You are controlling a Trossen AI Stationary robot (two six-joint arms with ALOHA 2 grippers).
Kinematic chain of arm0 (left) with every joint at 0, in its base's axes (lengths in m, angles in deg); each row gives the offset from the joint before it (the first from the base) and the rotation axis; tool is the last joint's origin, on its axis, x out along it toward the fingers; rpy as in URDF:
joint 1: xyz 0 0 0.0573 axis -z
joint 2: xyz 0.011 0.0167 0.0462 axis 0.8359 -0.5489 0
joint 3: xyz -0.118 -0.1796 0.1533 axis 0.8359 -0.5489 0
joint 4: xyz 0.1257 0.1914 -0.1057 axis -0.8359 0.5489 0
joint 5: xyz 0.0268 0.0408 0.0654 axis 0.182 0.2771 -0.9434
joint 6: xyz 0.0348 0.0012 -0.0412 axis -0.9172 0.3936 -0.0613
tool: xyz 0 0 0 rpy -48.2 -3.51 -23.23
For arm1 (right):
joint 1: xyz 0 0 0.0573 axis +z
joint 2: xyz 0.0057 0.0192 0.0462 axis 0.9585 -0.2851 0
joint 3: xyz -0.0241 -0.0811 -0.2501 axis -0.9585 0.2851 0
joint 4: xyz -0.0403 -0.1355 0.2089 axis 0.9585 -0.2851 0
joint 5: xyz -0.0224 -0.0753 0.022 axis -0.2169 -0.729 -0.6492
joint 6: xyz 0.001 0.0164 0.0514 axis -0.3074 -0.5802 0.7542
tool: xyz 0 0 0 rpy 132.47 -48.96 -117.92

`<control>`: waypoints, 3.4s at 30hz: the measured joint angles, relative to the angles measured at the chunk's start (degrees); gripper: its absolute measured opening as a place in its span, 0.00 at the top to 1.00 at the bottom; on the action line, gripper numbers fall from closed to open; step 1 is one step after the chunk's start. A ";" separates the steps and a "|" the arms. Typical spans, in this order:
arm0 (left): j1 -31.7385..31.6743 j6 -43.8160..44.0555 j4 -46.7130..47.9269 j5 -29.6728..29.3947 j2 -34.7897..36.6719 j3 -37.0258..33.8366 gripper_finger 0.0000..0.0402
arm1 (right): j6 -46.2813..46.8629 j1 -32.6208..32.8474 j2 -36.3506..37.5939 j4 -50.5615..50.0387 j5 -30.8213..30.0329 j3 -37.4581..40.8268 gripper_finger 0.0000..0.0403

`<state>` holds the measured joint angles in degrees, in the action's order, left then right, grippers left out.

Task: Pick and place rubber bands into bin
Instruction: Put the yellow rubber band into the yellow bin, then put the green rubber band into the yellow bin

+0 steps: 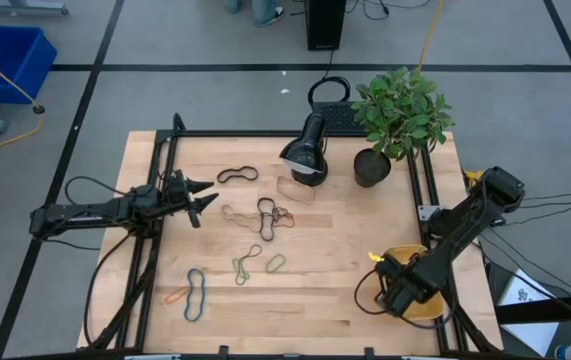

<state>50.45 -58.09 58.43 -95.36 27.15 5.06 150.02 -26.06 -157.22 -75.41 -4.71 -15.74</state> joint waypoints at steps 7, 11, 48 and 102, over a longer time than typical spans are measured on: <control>0.00 0.44 0.30 0.05 0.01 0.06 0.51 | 2.02 0.00 0.12 6.27 0.50 4.32 1.00; 0.00 1.79 0.36 0.04 0.00 0.06 0.51 | 2.27 0.00 0.12 5.96 0.54 4.97 1.00; 0.00 2.60 -7.56 0.65 0.00 -0.07 0.51 | -7.36 -0.04 31.14 3.93 -35.16 4.97 0.53; 20.38 -1.15 11.27 1.84 -64.98 52.44 0.51 | -72.31 -25.64 61.39 41.61 -20.43 26.21 0.52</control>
<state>70.83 -59.23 69.70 -93.52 -37.83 57.50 77.72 -51.70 -95.83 -33.80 -25.14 10.47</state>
